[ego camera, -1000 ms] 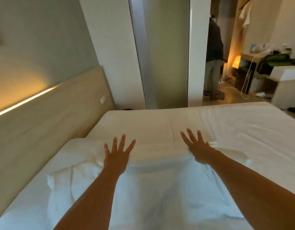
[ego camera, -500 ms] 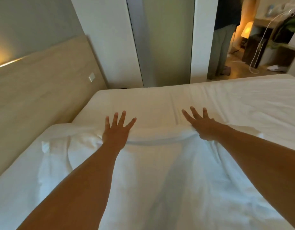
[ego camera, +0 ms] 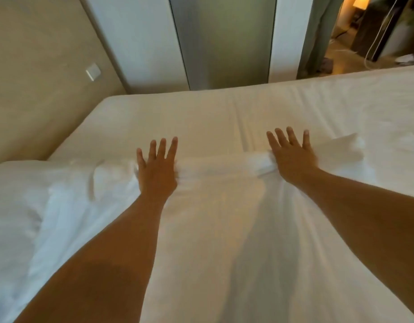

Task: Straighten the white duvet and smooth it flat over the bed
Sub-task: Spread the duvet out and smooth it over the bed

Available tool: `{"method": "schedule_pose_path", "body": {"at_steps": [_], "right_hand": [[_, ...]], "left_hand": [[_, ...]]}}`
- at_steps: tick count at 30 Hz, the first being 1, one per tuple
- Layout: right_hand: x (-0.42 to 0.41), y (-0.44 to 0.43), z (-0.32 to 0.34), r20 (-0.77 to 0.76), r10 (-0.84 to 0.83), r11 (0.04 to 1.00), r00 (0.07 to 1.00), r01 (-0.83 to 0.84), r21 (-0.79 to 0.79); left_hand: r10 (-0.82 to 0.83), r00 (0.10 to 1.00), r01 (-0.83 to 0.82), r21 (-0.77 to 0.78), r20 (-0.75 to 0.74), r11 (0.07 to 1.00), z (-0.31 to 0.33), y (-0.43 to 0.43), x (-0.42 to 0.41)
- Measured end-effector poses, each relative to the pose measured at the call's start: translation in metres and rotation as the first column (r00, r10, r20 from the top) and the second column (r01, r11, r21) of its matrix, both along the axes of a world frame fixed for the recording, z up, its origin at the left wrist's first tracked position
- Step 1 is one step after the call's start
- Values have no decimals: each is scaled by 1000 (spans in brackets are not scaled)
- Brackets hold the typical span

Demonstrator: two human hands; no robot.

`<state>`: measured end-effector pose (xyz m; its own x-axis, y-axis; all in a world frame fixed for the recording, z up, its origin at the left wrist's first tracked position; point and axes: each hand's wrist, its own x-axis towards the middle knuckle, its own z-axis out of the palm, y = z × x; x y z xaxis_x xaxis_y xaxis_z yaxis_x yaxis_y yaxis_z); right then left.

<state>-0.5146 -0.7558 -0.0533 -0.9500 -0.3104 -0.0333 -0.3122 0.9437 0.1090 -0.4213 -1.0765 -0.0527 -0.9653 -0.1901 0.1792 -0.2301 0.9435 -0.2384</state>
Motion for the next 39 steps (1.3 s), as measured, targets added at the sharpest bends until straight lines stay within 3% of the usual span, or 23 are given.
{"method": "schedule_pose_path", "body": {"at_steps": [2,4,7,22,29,32,34,36,39], "right_hand": [[-8,6,-72,-44,-7,999,999,5,-45],[-25,2,-126,-107,5,993,994,-17,-117],[-65,-15,-156,-109,1,991,994,-16,-132],[-54,-21,-143,-168,11,994,986,-29,-108],[-55,-14,-144,-169,25,997,985,-36,-61],[-55,-13,-149,-171,22,998,985,-31,-53],[-56,-14,-151,-148,9,999,989,-17,-50],[-56,-13,-150,-128,-11,999,992,4,-52],[-48,-12,-139,-115,-18,996,993,7,-93]], "left_hand": [[80,996,-74,177,-27,981,-68,-4,0],[78,995,-65,201,-58,977,-129,-19,-13],[55,995,-38,205,-80,978,-161,-30,-47],[121,968,-163,183,221,969,-128,-36,-39],[102,969,-149,205,224,967,-141,-40,-42],[134,934,-224,251,331,942,-135,-42,-51],[112,908,-271,361,404,892,-128,-31,-58],[35,921,-239,489,389,839,-130,-3,-51],[22,956,-150,426,291,892,-144,18,-17]]}}
